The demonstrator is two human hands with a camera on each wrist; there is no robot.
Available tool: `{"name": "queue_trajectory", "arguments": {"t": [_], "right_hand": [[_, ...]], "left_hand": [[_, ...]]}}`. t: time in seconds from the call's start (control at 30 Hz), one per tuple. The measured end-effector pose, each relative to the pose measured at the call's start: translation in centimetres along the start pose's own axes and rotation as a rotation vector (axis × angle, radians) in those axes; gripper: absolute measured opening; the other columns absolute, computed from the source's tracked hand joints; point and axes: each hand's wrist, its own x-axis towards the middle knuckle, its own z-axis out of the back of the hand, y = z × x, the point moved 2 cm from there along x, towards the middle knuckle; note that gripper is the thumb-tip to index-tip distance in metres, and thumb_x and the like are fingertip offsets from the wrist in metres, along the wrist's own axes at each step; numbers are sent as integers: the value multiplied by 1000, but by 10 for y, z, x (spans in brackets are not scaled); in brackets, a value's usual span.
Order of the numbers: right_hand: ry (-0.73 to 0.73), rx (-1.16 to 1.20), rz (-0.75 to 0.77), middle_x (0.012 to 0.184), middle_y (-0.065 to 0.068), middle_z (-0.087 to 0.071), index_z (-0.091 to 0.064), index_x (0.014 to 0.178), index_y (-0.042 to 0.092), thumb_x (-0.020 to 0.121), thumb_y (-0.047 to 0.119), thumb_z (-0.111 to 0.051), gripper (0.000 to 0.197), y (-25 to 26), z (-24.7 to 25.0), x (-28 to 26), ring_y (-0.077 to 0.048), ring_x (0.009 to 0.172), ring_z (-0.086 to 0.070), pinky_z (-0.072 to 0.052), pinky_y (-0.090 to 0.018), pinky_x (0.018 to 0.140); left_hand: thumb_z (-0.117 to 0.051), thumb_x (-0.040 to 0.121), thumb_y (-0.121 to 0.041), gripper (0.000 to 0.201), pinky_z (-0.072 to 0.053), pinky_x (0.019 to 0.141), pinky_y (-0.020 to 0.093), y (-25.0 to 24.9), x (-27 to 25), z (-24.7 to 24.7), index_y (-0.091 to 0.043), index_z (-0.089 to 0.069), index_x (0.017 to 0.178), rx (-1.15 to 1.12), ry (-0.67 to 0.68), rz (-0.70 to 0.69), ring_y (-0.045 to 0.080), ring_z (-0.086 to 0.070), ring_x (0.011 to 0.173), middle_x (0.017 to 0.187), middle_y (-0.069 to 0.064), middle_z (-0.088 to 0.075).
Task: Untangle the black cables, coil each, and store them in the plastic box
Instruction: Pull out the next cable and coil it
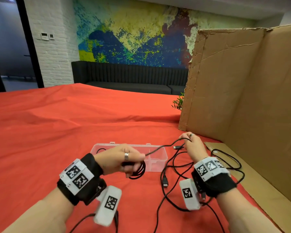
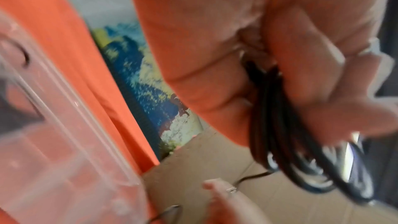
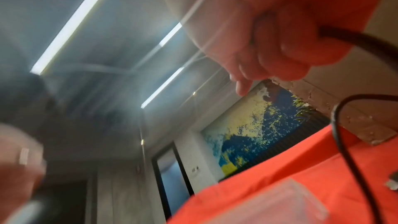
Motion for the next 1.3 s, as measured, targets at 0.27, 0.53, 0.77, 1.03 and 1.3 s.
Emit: {"name": "queue_trajectory", "arguments": {"t": [0.27, 0.53, 0.77, 1.03, 1.3], "right_hand": [[-60, -510, 646, 96, 5, -59, -31, 103, 34, 93, 45, -46, 22, 14, -44, -65, -31, 66, -64, -40, -33, 48], [-28, -729, 1153, 56, 8, -51, -51, 76, 26, 93, 48, -33, 33, 30, -69, -104, -12, 43, -53, -29, -18, 35], [19, -808, 1230, 57, 8, -51, -58, 64, 25, 91, 44, -35, 41, 45, -67, -118, -12, 42, -52, -27, -20, 35], [-260, -554, 1029, 61, 6, -60, -60, 71, 26, 95, 51, -33, 44, 69, -25, -94, -17, 44, -59, -33, -21, 34], [-116, -200, 624, 70, 1, -58, -56, 81, 21, 80, 64, -31, 50, 60, -15, -53, -22, 67, -53, -44, -36, 57]], "left_hand": [[-45, 78, -36, 40, -49, 48, 18, -40, 2, 1, -12, -68, 56, -696, -440, -314, 6, -41, 30, 44, -5, -46], [-31, 99, -21, 34, -56, 78, 22, -29, 12, 8, 0, -57, 105, -669, -585, -420, 17, -71, 80, 92, 8, -74], [-29, 100, -15, 31, -51, 91, 29, -10, 20, -1, 4, -44, 120, -591, -642, -389, 22, -67, 99, 115, 17, -63], [-30, 87, -61, 53, -46, 81, 34, 4, 14, -4, -21, -64, 81, 324, -409, -121, 17, -63, 69, 75, 3, -69], [-60, 81, -29, 26, -46, 49, 16, -40, -1, -28, -13, -68, 62, -288, -167, -295, 8, -45, 30, 43, 3, -55]]}}
